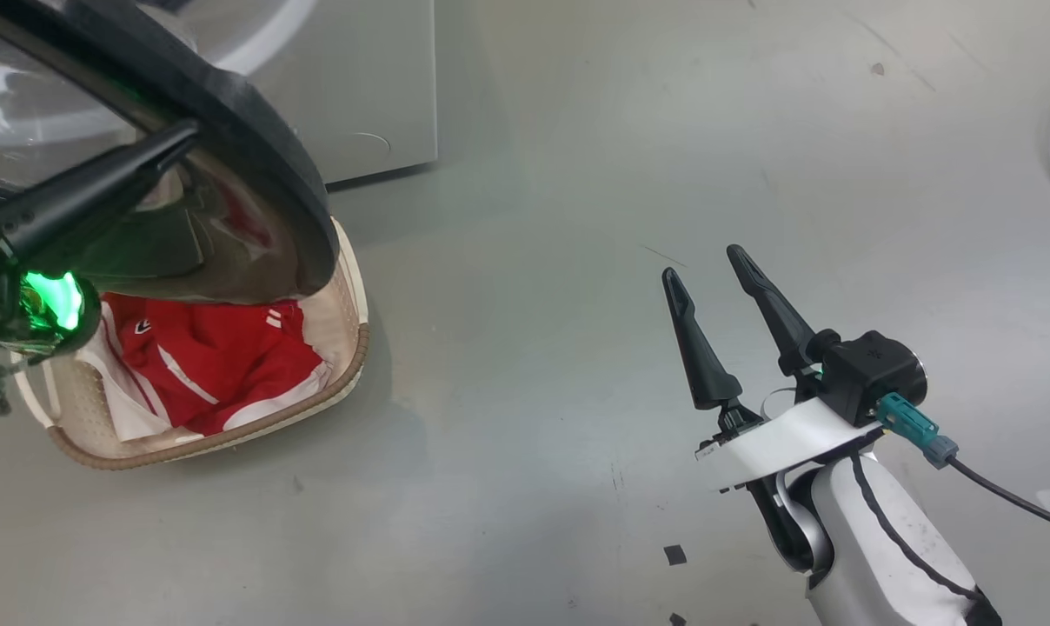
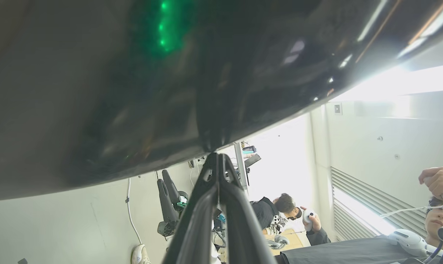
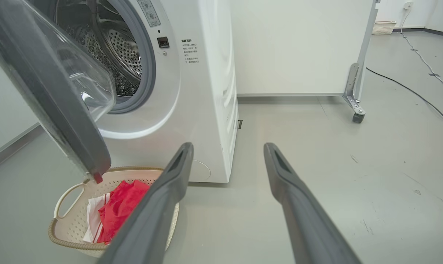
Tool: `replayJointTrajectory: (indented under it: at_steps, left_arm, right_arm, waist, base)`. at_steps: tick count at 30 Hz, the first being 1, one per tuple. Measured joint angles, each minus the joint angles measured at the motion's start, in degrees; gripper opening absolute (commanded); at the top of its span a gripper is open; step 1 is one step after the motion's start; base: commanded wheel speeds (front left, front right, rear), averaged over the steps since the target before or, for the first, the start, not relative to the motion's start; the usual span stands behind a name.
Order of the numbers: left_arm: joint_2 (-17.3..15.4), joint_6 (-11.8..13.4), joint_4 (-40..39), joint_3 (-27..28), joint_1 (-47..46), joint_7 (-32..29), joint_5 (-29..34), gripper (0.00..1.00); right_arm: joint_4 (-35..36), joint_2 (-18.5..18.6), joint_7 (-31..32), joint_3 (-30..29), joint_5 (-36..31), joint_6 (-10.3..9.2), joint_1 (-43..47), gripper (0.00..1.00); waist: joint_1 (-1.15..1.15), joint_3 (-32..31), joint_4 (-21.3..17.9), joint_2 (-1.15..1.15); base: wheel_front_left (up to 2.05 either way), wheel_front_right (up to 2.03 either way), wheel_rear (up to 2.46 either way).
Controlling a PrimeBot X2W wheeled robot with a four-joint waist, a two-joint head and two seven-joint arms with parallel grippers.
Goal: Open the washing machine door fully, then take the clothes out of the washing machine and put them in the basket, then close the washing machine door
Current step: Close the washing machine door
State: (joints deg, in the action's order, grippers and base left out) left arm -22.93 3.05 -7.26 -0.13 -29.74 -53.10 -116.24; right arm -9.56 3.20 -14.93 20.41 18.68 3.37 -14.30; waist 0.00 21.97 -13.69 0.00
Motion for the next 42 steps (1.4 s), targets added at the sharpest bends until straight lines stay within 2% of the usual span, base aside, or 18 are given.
replayJointTrajectory:
  at_steps: [11, 24, 36, 42]
  left_arm:
    - [-0.3, 2.4, 5.3, 1.5, -8.1, 5.4, 1.4, 0.0]
    - [0.2, 2.9, 11.3, 1.6, -18.7, 11.7, 5.9, 0.0]
    - [1.2, 2.6, 17.5, 0.6, -23.7, 16.2, 11.0, 0.0]
    - [2.7, 0.3, 19.4, -1.5, -24.2, 15.3, 11.0, 0.0]
  right_arm:
    - [1.9, 0.0, 0.0, 1.7, 2.1, -1.6, -2.0, 1.0]
    - [3.1, -0.1, 0.0, 3.3, 3.4, -3.02, -4.4, 1.0]
    - [3.2, -0.1, 0.0, 3.6, 3.4, -3.66, -5.3, 1.0]
    - [3.0, -0.2, 0.0, 2.8, 3.4, -4.13, -5.5, 1.0]
  waist:
    - [0.0, 3.6, -3.9, 0.0]
    - [0.0, 7.6, -7.1, 0.0]
    - [0.0, 8.7, -7.6, 0.0]
    - [0.0, 8.2, -7.2, 0.0]
  base:
    - [0.0, 0.0, 0.0]
    - [0.0, 0.0, 0.0]
    - [0.0, 0.0, 0.0]
    - [0.0, 0.0, 0.0]
